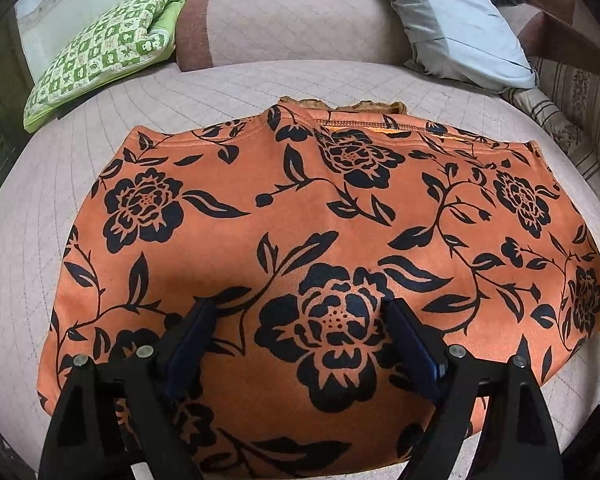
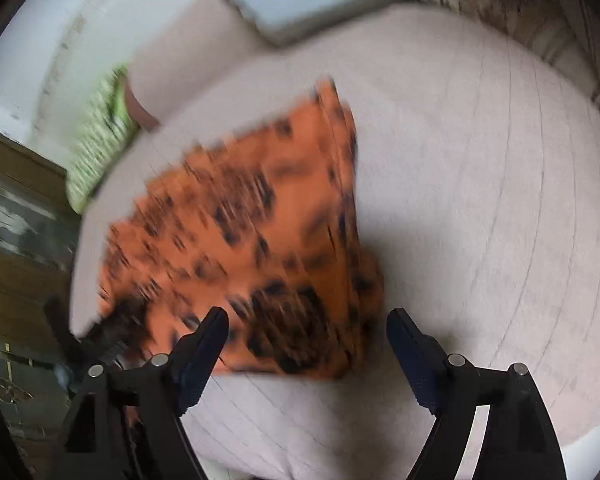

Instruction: Fold small clothes

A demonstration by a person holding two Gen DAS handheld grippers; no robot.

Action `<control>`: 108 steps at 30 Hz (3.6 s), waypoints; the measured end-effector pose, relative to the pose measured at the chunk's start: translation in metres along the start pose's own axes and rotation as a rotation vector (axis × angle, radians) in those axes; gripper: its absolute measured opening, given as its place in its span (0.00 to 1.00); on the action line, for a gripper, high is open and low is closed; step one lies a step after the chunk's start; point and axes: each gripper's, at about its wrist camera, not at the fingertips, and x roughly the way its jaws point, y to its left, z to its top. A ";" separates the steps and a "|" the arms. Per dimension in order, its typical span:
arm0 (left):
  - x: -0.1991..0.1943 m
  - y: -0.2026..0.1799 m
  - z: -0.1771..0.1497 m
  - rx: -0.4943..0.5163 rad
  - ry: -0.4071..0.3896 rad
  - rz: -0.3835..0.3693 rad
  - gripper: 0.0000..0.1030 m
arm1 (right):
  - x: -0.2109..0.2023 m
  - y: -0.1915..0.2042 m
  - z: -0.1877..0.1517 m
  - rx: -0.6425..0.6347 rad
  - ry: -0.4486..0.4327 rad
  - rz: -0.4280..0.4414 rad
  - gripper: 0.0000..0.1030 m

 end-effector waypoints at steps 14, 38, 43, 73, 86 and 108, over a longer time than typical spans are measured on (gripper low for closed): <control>0.007 -0.001 0.007 -0.014 -0.003 -0.001 0.91 | 0.096 0.031 0.100 -0.159 0.039 -0.083 0.18; -0.040 0.187 -0.050 -0.505 0.060 -0.086 0.72 | 0.039 0.103 -0.074 -0.391 -0.140 -0.192 0.77; -0.043 0.188 -0.058 -0.535 0.090 -0.140 0.54 | 0.057 0.086 -0.086 -0.336 -0.120 -0.157 0.77; -0.007 0.185 0.036 -0.325 0.087 -0.029 0.45 | 0.061 0.067 -0.075 -0.265 -0.105 -0.062 0.79; 0.022 0.210 0.022 -0.432 0.104 -0.006 0.07 | 0.066 0.070 -0.071 -0.283 -0.103 -0.055 0.81; 0.057 0.235 0.038 -0.507 0.106 -0.058 0.08 | 0.068 0.069 -0.072 -0.292 -0.099 -0.051 0.83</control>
